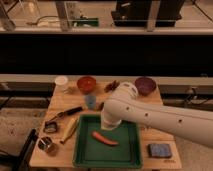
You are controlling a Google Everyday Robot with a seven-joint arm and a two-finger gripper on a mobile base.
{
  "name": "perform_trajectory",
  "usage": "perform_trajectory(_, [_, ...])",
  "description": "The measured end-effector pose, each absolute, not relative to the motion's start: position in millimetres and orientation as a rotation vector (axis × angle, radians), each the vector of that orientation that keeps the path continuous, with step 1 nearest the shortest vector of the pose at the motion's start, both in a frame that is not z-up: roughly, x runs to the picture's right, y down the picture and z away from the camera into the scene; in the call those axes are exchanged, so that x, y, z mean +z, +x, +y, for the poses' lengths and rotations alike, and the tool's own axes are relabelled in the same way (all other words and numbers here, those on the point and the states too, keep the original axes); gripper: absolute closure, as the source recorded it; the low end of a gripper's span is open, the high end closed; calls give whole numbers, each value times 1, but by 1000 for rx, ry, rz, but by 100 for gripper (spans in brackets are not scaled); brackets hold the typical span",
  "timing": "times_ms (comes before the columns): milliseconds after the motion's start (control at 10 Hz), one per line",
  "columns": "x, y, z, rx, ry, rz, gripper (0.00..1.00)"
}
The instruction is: Place pepper in tray
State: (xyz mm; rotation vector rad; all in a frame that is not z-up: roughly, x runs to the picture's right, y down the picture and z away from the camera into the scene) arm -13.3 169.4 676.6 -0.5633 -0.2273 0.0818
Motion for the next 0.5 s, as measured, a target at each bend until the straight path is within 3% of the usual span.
perform_trajectory(500, [682, 10, 179, 92, -567, -214, 100])
